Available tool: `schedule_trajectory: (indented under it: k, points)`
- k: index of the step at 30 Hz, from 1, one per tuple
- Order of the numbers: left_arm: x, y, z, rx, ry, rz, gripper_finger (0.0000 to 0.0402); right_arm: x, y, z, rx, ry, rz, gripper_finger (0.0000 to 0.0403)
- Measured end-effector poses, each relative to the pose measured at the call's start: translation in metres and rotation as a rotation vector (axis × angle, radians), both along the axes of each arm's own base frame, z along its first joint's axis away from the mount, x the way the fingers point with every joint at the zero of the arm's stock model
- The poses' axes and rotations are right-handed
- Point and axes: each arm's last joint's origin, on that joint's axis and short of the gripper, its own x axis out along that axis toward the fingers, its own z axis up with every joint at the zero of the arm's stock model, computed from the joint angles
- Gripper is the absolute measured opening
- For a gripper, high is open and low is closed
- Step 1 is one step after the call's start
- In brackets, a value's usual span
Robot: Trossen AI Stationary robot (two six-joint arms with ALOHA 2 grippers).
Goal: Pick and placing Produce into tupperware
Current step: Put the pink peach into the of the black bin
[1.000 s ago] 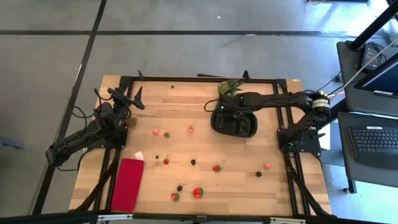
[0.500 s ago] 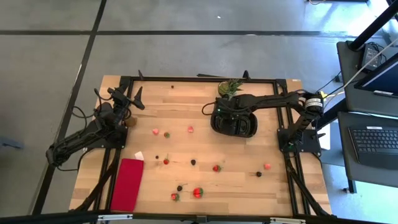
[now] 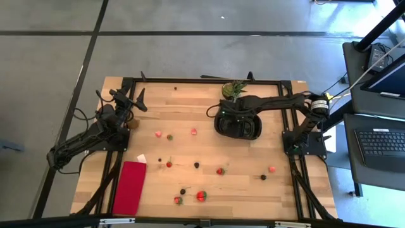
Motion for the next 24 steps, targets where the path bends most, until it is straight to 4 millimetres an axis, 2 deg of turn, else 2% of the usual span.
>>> schedule_trajectory:
  k: [3, 6, 10, 13, 16, 20, 24]
  points:
    - [0.0, 0.0, 0.0, -0.001, 0.001, 0.0, 0.0315, -0.015, 0.008, 0.012, 0.024, 0.076, -0.058, 0.0234]
    - [0.0, 0.0, 0.0, -0.002, 0.002, 0.0, 0.0315, -0.034, 0.025, 0.028, 0.035, 0.096, -0.12, 0.0236]
    - [0.0, 0.0, 0.0, -0.002, 0.002, 0.0, 0.0315, -0.063, 0.054, 0.051, 0.053, 0.021, -0.23, 0.0236]
    - [0.0, 0.0, 0.0, -0.002, 0.002, 0.0, 0.0315, -0.089, 0.076, 0.057, 0.091, -0.031, -0.338, 0.0236]
    - [0.0, 0.0, 0.0, -0.002, 0.002, 0.0, 0.0315, -0.113, 0.096, 0.054, 0.147, -0.058, -0.451, 0.0236]
    - [0.0, 0.0, 0.0, -0.002, 0.002, 0.0, 0.0315, -0.138, 0.117, 0.037, 0.251, 0.001, -0.617, 0.0236]
    - [0.0, 0.0, 0.0, -0.001, 0.002, 0.0, 0.0315, -0.148, 0.138, 0.016, 0.331, 0.062, -0.591, 0.0236]
